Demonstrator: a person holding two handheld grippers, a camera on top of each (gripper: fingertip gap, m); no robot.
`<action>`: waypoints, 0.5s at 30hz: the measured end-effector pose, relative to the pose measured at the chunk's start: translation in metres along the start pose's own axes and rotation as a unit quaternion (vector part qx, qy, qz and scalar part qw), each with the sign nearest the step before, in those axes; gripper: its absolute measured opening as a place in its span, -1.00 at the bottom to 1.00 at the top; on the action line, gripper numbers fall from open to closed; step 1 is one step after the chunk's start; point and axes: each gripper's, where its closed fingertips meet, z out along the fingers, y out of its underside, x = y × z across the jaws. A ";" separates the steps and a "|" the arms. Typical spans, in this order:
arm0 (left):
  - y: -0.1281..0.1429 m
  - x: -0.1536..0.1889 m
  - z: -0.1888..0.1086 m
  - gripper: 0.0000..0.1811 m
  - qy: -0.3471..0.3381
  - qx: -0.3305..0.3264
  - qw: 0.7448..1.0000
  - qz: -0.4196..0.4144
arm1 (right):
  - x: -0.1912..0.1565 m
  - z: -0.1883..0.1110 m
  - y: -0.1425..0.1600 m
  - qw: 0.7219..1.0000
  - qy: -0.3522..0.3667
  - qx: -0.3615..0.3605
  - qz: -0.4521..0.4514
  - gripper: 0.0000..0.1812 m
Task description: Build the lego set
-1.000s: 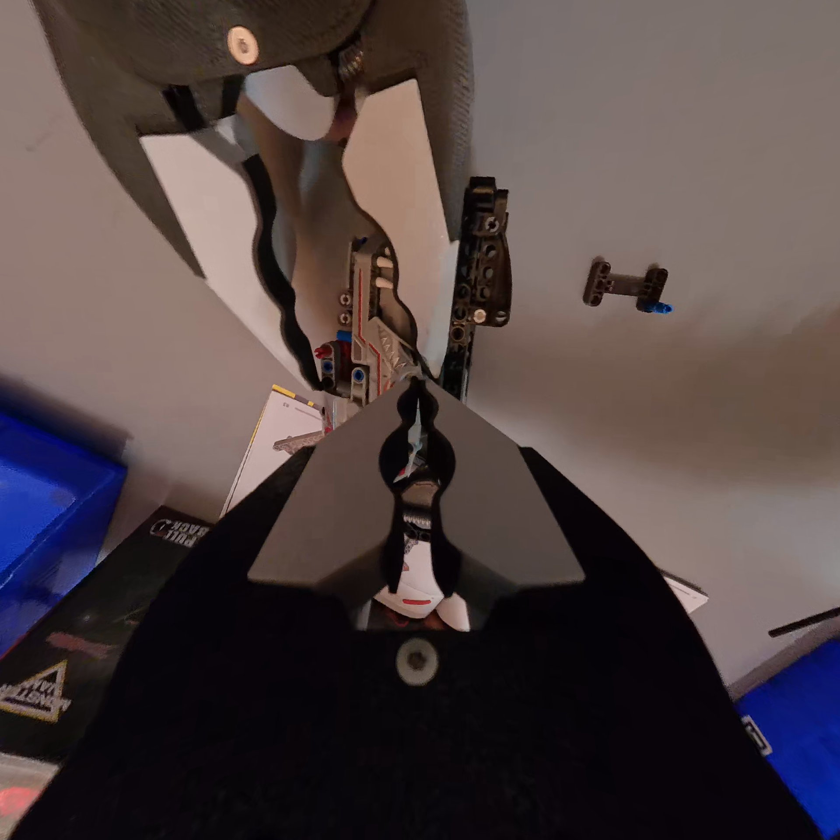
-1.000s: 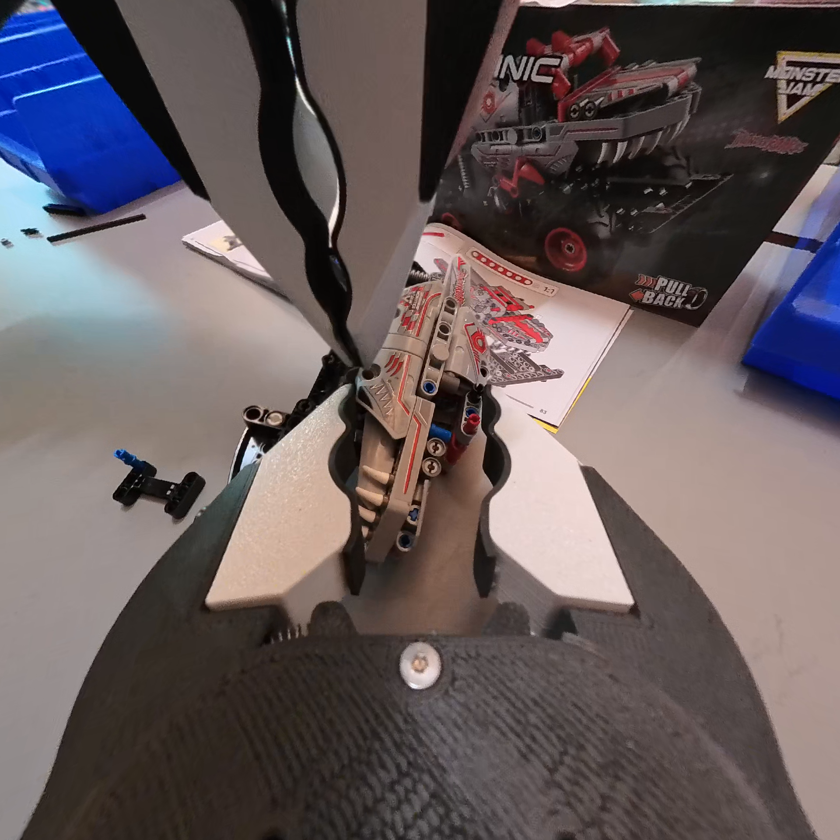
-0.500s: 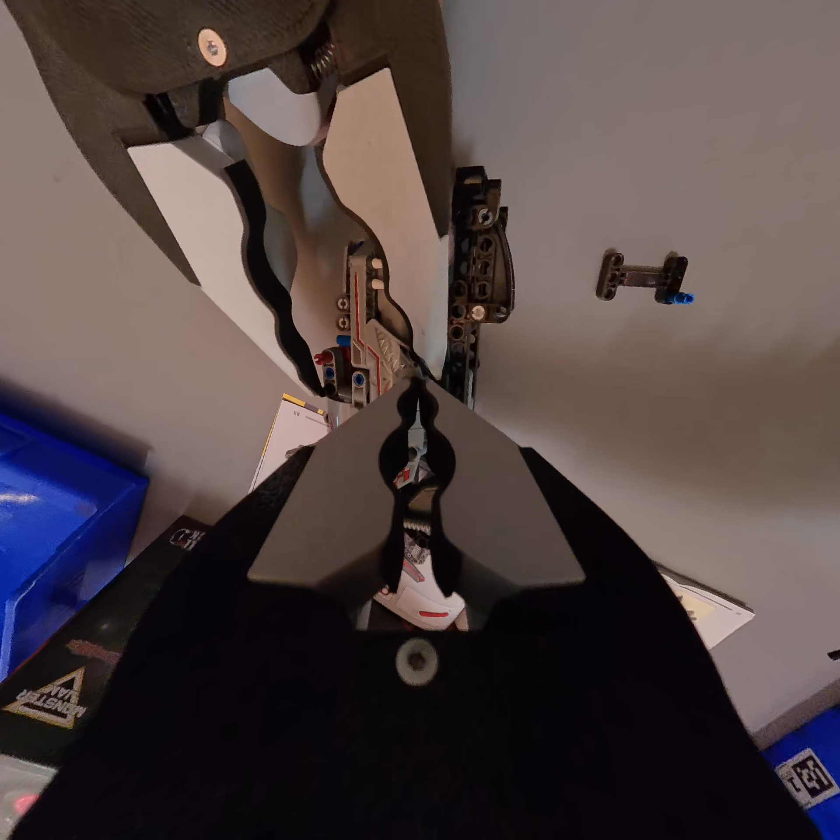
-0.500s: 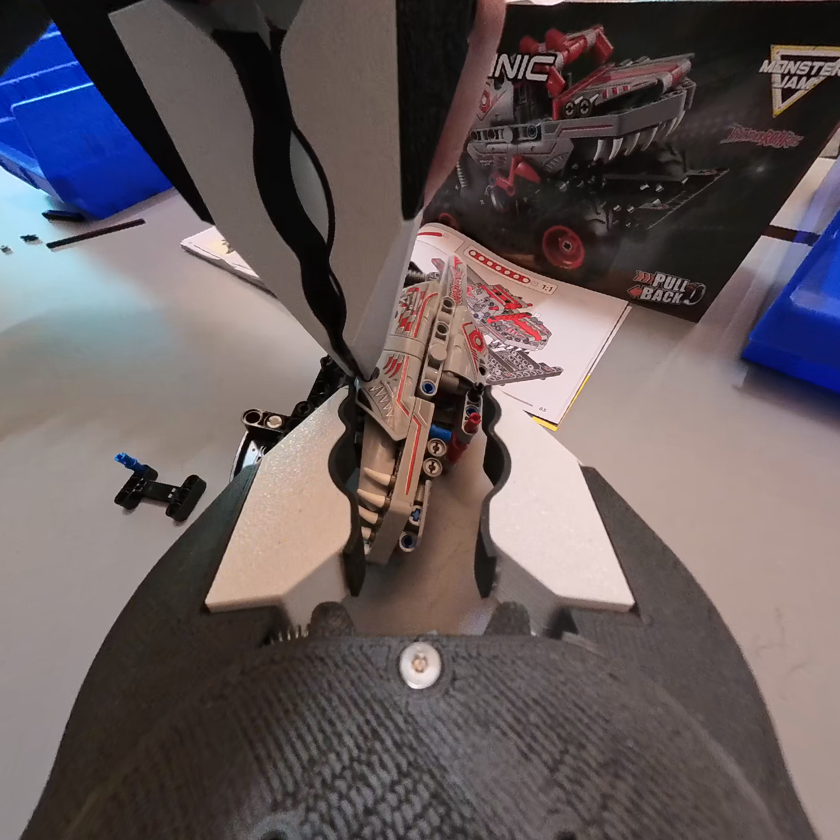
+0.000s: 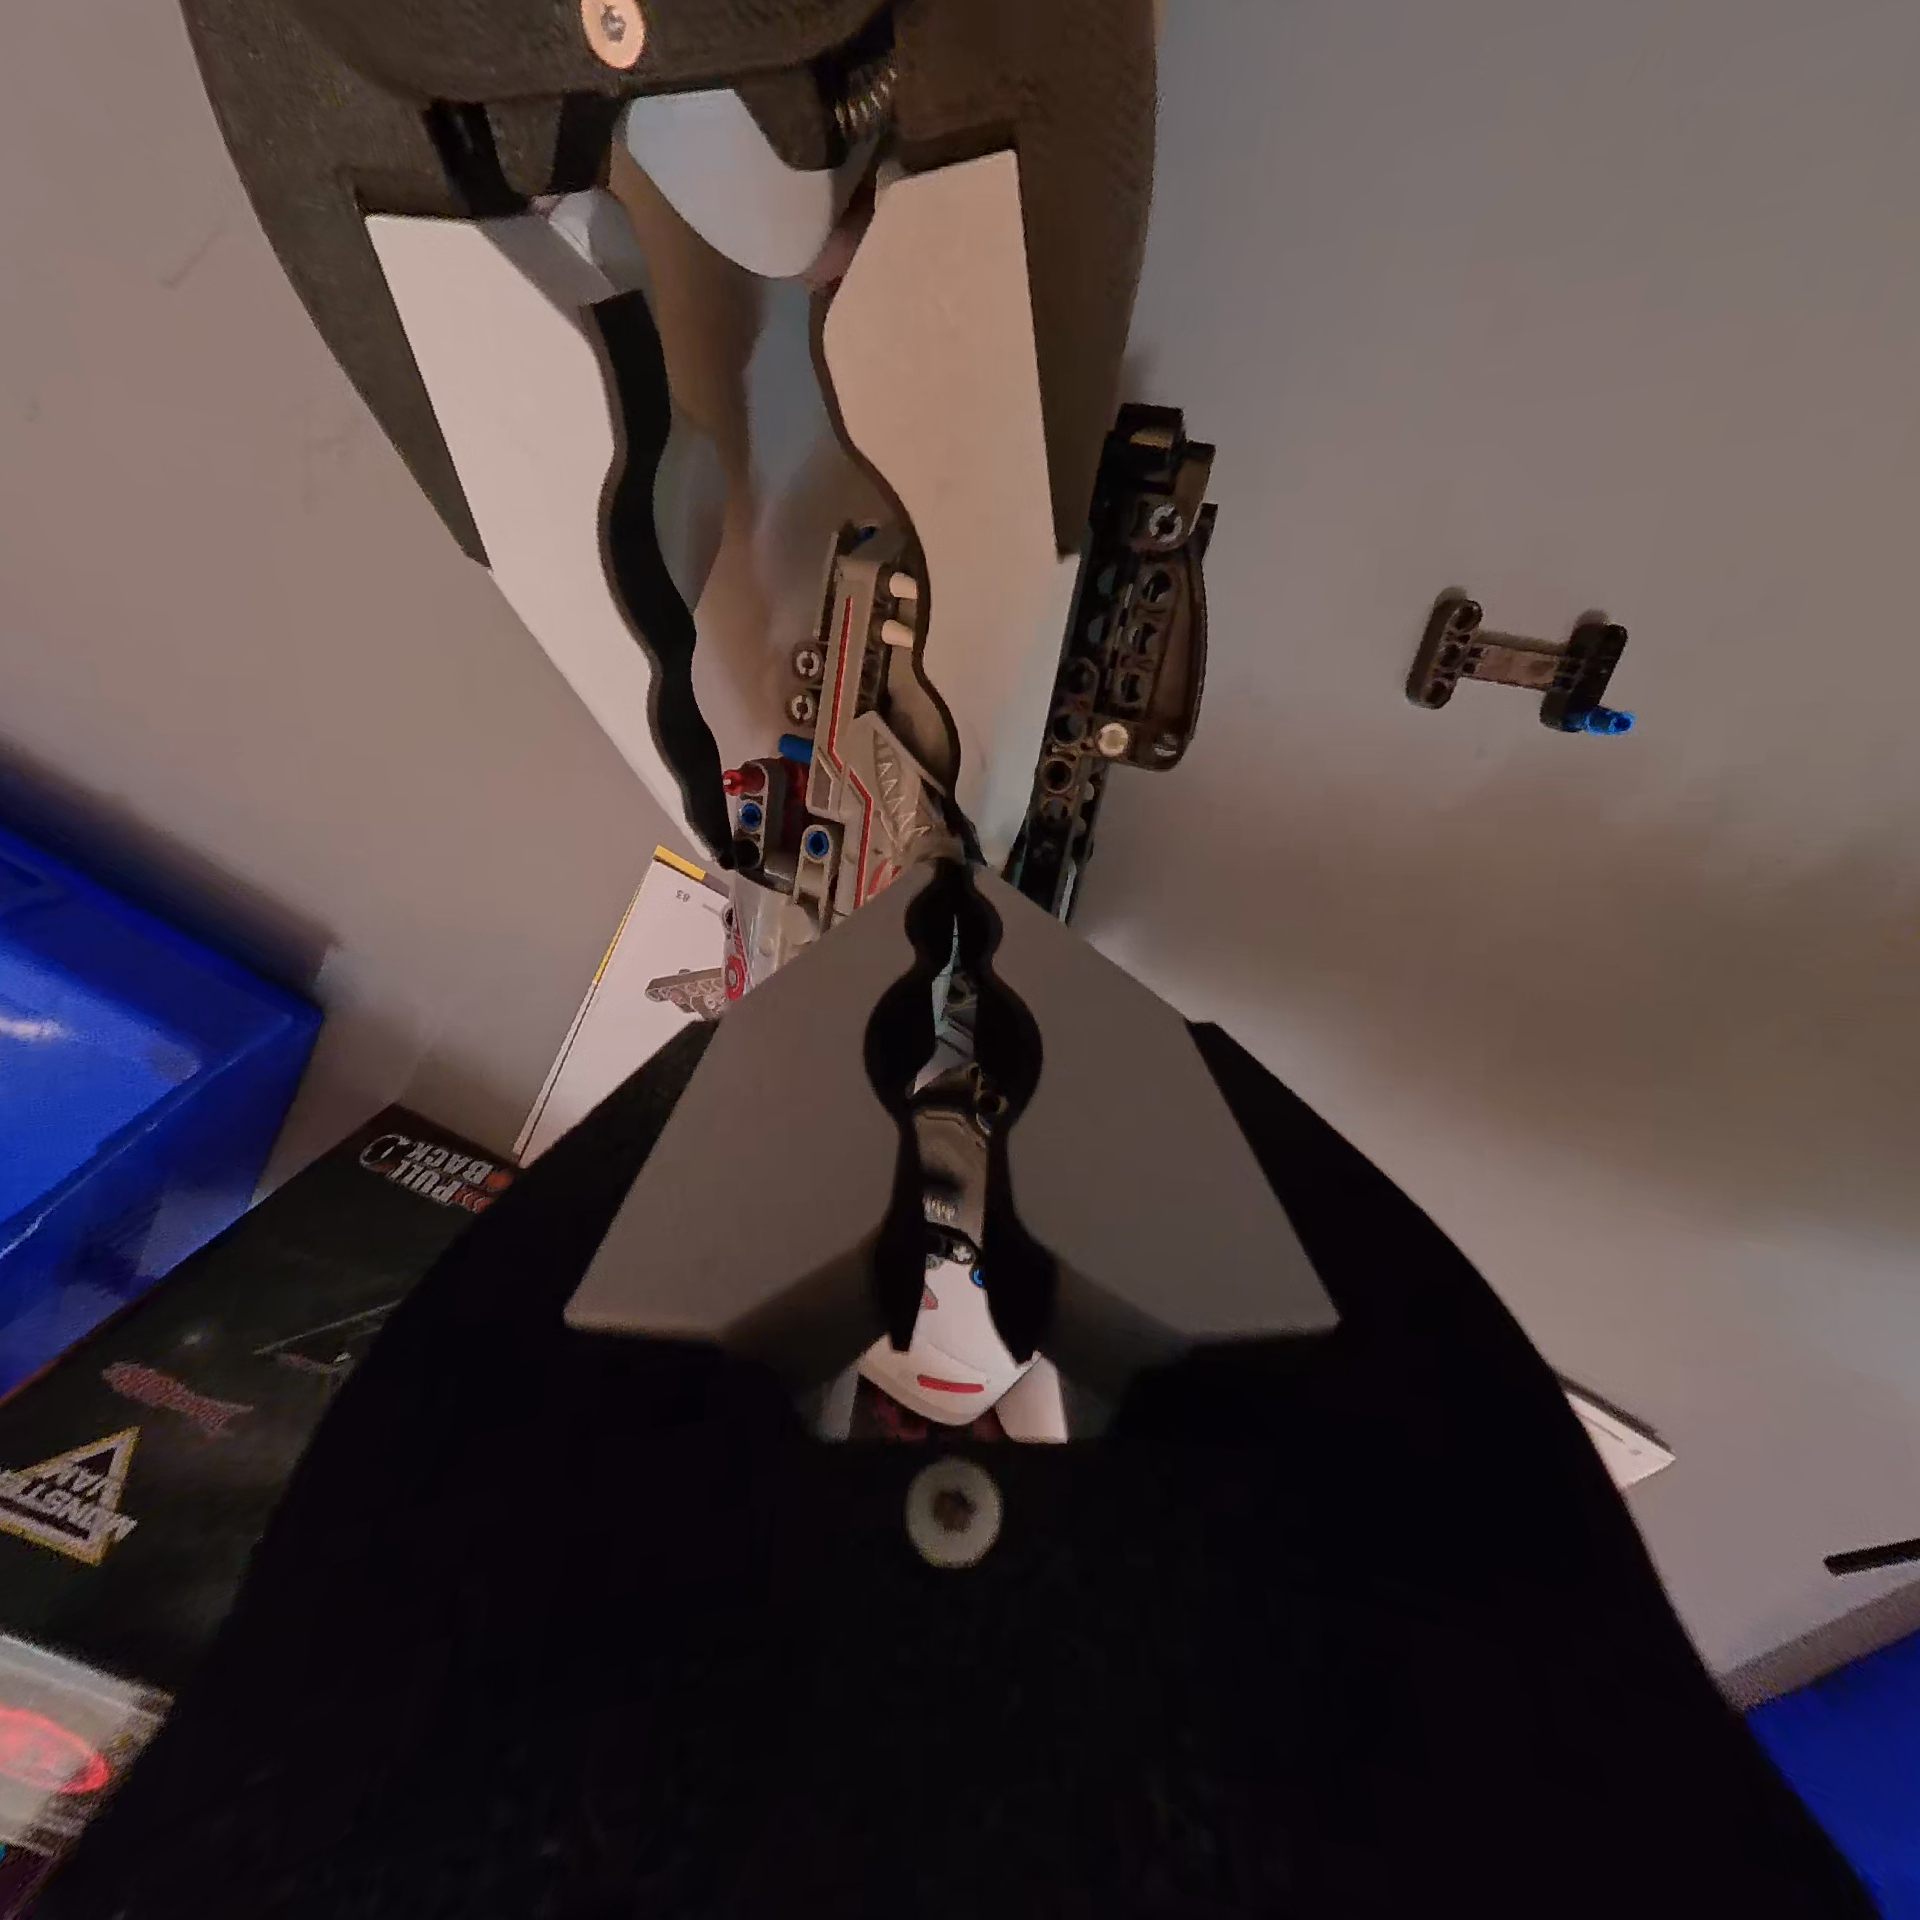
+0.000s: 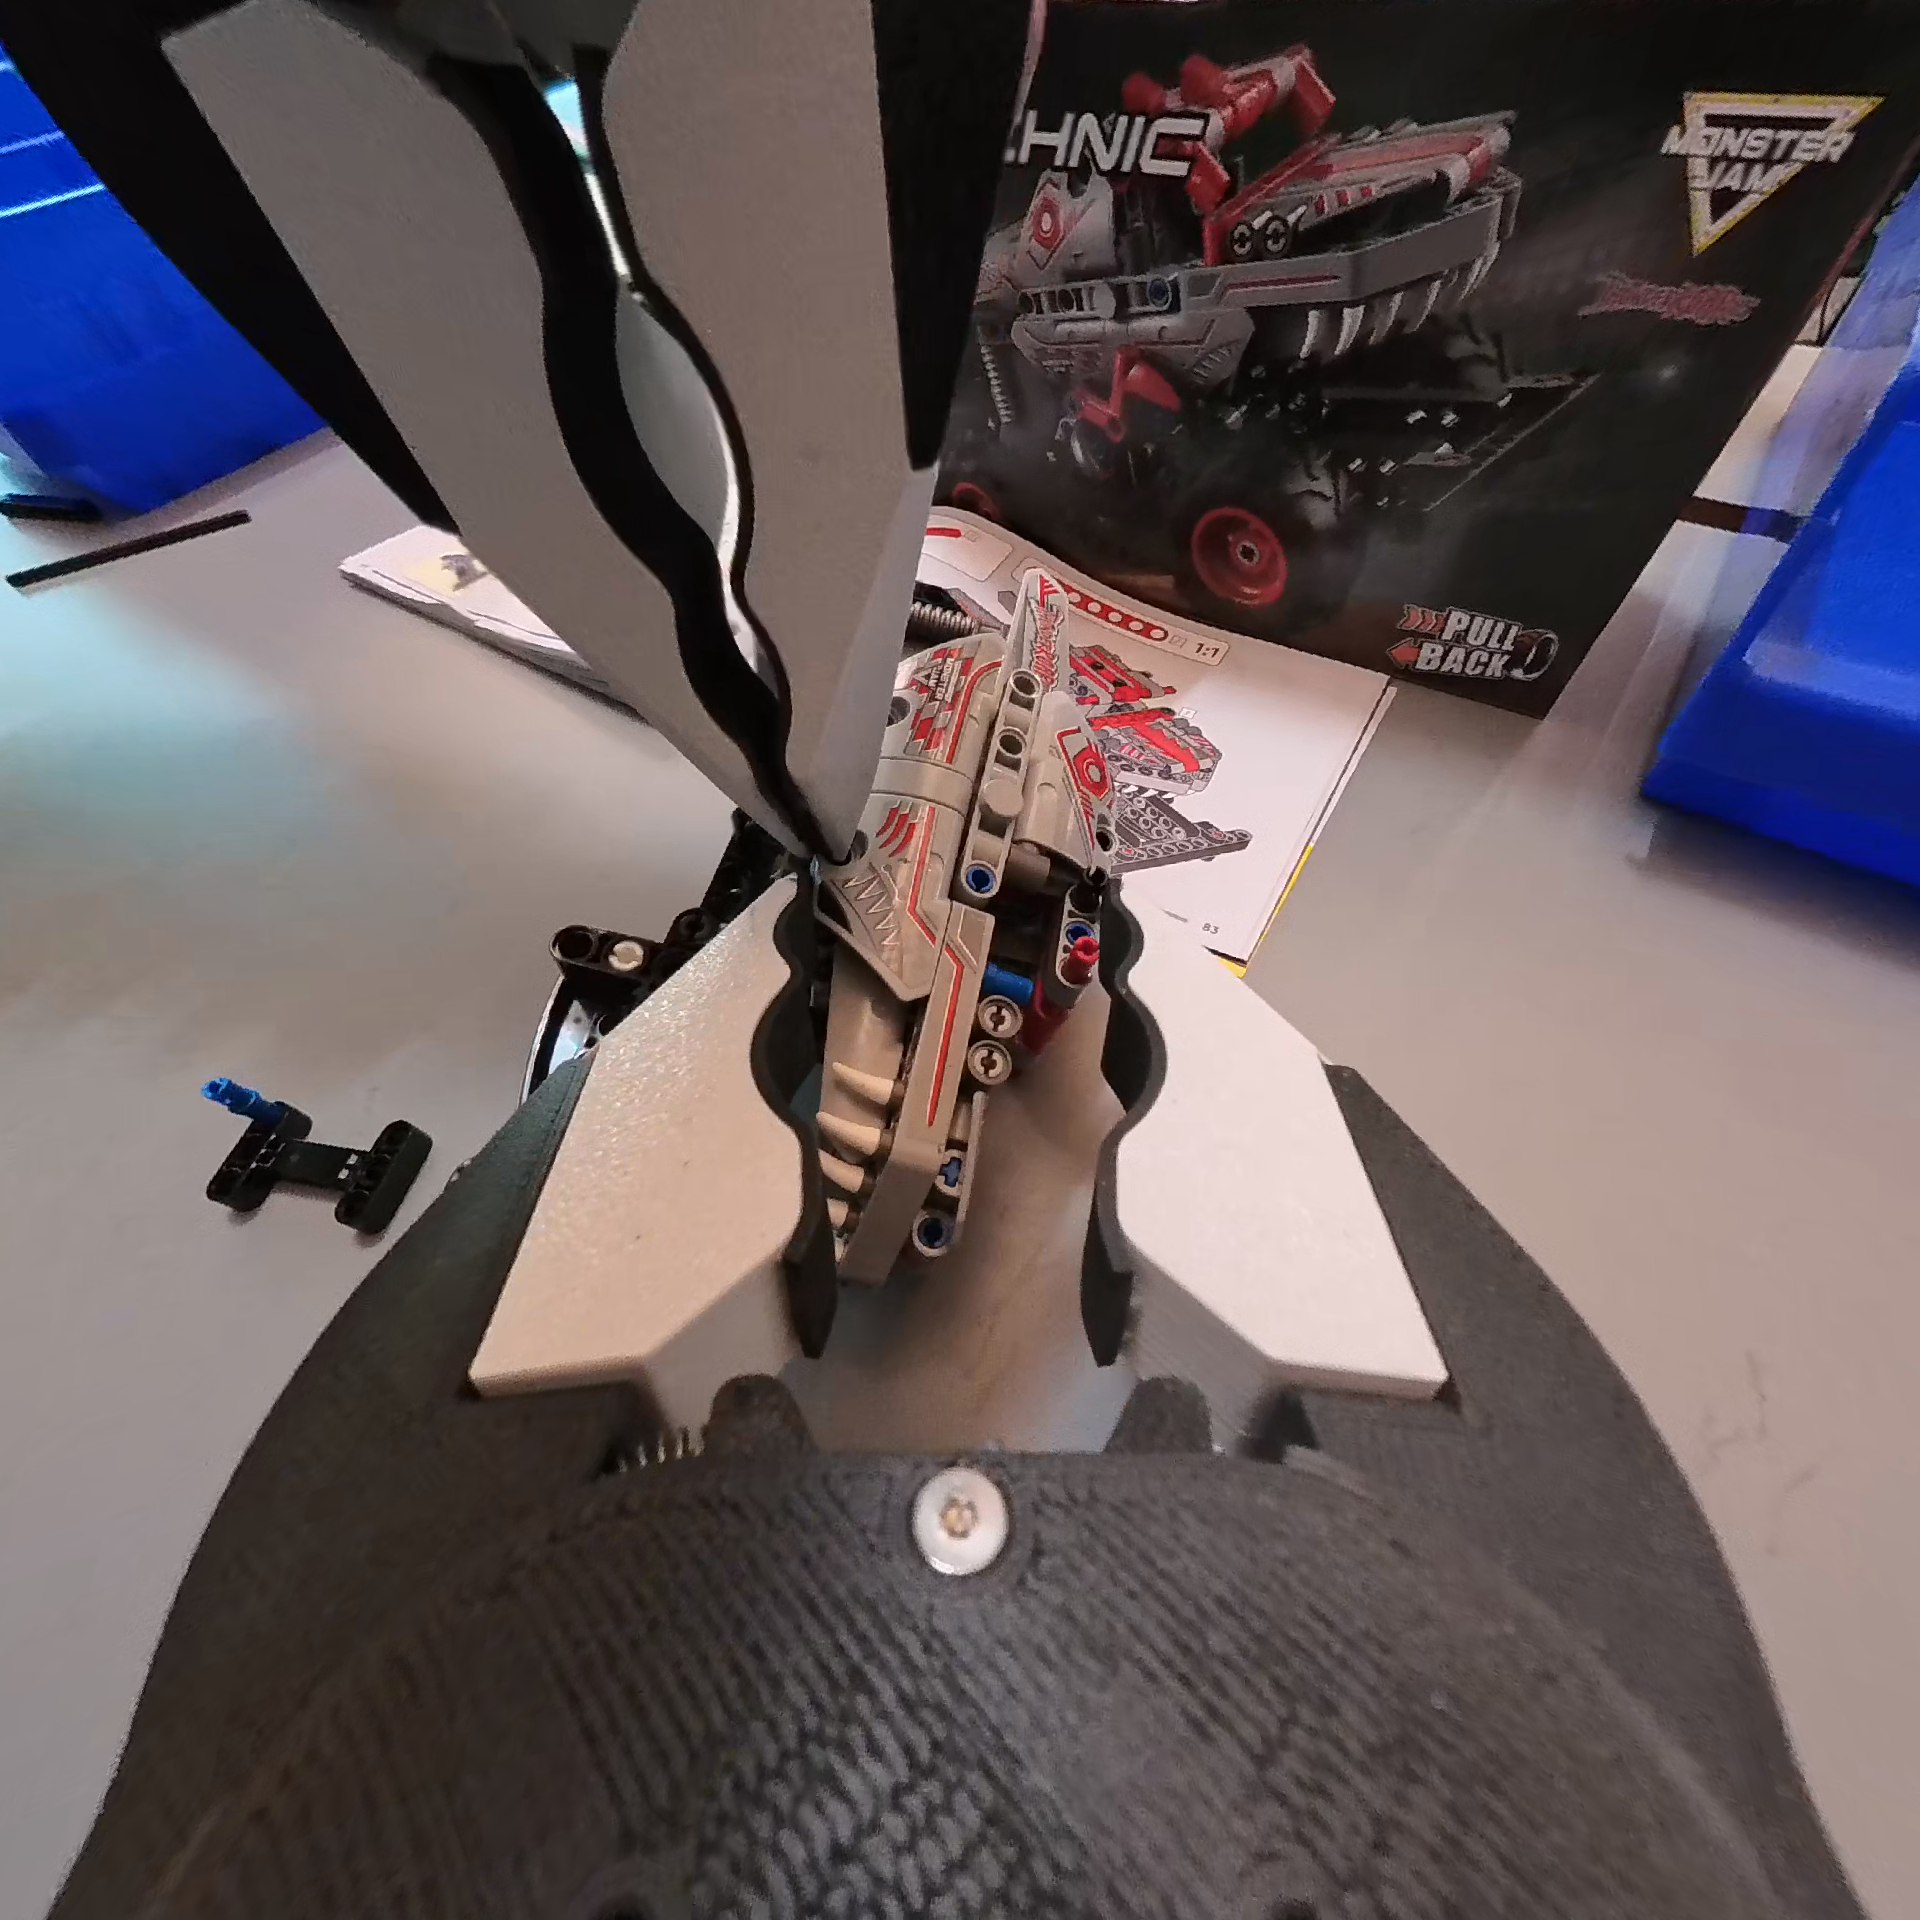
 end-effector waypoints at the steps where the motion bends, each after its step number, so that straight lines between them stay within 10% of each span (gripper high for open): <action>1: 0.000 0.000 0.000 -1.00 0.000 -0.007 1.000 0.005 | 0.000 0.000 0.000 1.000 0.000 0.000 -0.001 -0.41; 15: 0.002 0.002 0.000 -1.00 0.050 -0.053 0.997 0.004 | -0.001 0.001 0.000 1.000 0.002 -0.001 -0.009 -0.41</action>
